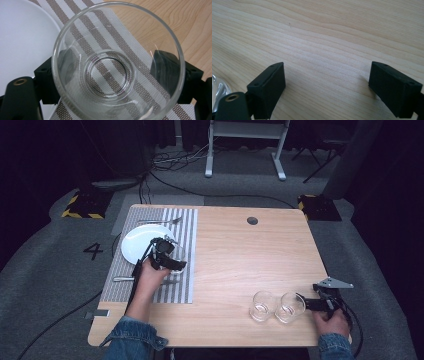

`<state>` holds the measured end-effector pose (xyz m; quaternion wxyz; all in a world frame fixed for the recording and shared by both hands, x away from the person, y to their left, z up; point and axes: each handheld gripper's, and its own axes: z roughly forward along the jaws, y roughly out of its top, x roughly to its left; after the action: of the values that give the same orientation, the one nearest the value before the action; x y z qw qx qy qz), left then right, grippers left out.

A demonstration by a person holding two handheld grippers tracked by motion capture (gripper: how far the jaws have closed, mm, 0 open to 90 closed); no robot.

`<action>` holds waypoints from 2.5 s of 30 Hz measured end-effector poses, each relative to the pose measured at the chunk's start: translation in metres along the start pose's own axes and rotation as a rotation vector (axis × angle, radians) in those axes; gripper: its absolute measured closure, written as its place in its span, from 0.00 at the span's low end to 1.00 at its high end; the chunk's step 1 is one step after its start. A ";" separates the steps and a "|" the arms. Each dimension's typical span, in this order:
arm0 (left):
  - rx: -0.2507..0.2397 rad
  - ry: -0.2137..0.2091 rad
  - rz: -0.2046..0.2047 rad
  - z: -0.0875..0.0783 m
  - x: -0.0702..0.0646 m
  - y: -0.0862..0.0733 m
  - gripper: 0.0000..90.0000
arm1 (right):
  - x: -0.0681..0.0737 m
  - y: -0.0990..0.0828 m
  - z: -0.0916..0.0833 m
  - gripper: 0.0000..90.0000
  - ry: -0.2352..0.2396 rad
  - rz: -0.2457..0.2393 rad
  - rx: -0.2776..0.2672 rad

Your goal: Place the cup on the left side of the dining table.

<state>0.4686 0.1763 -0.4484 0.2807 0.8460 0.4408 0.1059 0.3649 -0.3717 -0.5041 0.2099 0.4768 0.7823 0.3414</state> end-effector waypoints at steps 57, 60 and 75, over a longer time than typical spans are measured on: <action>-0.191 0.006 -0.116 -0.140 -0.005 -0.129 0.20 | 0.000 0.000 0.000 0.16 0.000 0.000 0.000; -0.188 -0.006 -0.137 -0.142 -0.003 -0.138 0.20 | 0.000 0.000 0.000 0.16 0.000 0.000 0.000; -0.060 -0.009 -0.214 -0.119 0.012 -0.183 0.18 | 0.000 0.000 0.000 0.16 0.000 -0.001 0.000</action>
<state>0.2992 0.3143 -0.4551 0.3177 0.7857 0.5240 0.0846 0.3649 -0.3717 -0.5041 0.2098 0.4766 0.7825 0.3414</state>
